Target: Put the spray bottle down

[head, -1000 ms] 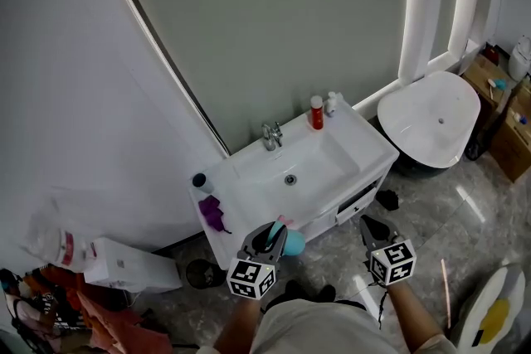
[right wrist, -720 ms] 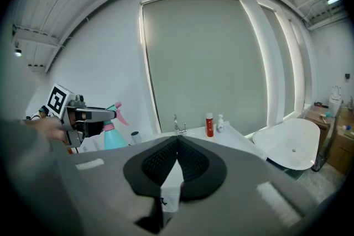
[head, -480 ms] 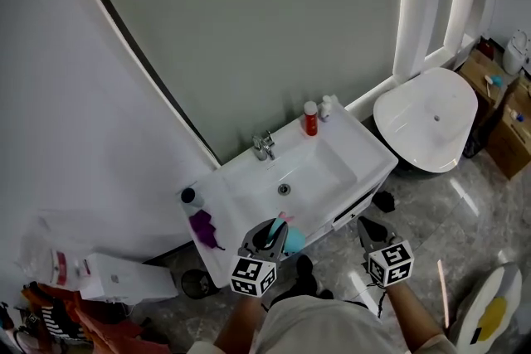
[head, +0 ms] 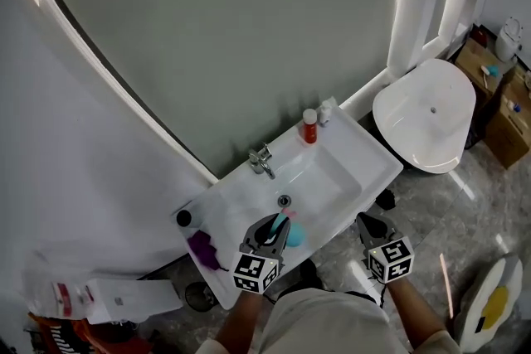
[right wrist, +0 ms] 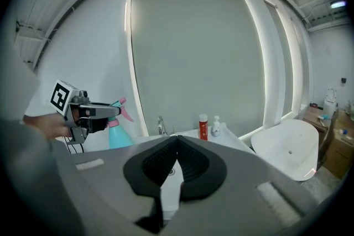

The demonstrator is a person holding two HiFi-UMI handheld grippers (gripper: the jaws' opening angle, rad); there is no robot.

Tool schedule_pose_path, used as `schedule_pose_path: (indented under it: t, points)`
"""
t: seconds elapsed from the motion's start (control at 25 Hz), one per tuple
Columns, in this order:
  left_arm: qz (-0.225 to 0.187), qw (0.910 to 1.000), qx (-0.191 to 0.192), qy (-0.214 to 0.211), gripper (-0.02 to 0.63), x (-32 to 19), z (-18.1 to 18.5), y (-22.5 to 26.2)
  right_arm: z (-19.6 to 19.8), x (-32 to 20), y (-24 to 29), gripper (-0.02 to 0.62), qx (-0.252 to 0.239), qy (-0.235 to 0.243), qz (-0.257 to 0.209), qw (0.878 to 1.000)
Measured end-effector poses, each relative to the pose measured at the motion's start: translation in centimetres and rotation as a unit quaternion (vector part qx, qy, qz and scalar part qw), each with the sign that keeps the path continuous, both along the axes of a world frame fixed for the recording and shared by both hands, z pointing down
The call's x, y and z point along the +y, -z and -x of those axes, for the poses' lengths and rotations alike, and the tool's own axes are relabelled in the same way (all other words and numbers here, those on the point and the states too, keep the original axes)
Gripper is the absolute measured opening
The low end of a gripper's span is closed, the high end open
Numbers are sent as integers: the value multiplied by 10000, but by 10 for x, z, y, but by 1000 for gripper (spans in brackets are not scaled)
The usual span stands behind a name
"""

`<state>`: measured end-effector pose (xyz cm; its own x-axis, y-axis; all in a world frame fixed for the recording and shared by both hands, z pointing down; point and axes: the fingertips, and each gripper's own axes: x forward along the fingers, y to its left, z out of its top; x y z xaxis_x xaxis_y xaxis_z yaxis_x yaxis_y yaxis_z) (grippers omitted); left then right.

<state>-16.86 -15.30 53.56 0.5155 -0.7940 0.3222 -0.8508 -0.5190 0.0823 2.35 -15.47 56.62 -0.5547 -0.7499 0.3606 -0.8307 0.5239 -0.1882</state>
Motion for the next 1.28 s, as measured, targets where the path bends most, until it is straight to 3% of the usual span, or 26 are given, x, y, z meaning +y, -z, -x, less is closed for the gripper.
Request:
schedule_pose_path:
  t: [0.28, 0.52, 1.0, 1.28]
  points:
    - [36, 9998, 39, -177, 84, -37, 16, -5, 20, -34, -2, 11, 103, -72, 45, 9999]
    - [104, 9999, 86, -55, 84, -50, 27, -9, 34, -54, -2, 11, 149, 69, 59, 9998]
    - [127, 9972, 24, 742, 84, -81, 19, -12, 33, -110, -11, 11, 101, 872, 152, 9960]
    - [66, 9926, -79, 1208, 84, -124, -1, -19, 23, -150, -20, 11, 73, 1407, 248, 9897]
